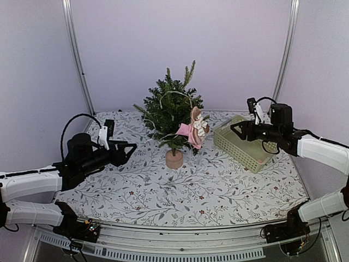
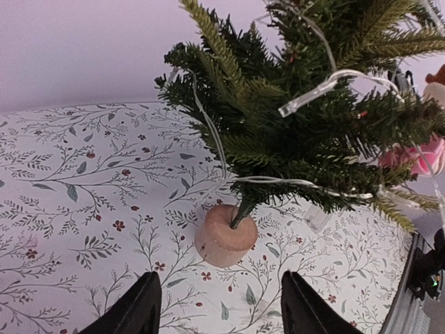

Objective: Decorate the small christmas tree

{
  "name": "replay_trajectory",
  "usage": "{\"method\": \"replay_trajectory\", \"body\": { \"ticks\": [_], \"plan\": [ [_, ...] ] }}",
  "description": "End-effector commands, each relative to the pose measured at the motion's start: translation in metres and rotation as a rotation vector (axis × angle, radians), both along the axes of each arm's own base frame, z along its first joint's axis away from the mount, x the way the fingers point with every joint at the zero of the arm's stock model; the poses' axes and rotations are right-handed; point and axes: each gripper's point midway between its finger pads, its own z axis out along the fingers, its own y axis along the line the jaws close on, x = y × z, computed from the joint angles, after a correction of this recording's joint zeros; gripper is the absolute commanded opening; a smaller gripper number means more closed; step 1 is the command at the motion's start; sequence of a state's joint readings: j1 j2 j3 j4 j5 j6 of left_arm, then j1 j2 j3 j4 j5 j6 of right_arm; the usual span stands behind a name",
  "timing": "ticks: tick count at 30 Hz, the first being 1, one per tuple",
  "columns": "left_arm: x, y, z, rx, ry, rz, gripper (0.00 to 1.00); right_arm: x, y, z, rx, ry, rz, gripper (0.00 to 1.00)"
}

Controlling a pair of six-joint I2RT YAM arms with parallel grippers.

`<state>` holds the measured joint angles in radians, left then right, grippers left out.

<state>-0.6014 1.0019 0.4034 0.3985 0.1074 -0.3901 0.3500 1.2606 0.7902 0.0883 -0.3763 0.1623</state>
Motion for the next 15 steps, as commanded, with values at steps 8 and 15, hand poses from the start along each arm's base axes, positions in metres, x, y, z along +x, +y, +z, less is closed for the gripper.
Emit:
{"method": "replay_trajectory", "body": {
  "ticks": [8, 15],
  "plan": [
    [0.021, 0.004, 0.016, -0.029, -0.043, 0.046, 0.62, 0.044, -0.108, -0.086, -0.129, 0.294, -0.327, 0.52],
    [0.038, -0.002, 0.016, -0.027, -0.033, 0.013, 0.62, 0.036, -0.110, -0.146, -0.258, 0.496, -0.273, 0.50]
  ]
}}
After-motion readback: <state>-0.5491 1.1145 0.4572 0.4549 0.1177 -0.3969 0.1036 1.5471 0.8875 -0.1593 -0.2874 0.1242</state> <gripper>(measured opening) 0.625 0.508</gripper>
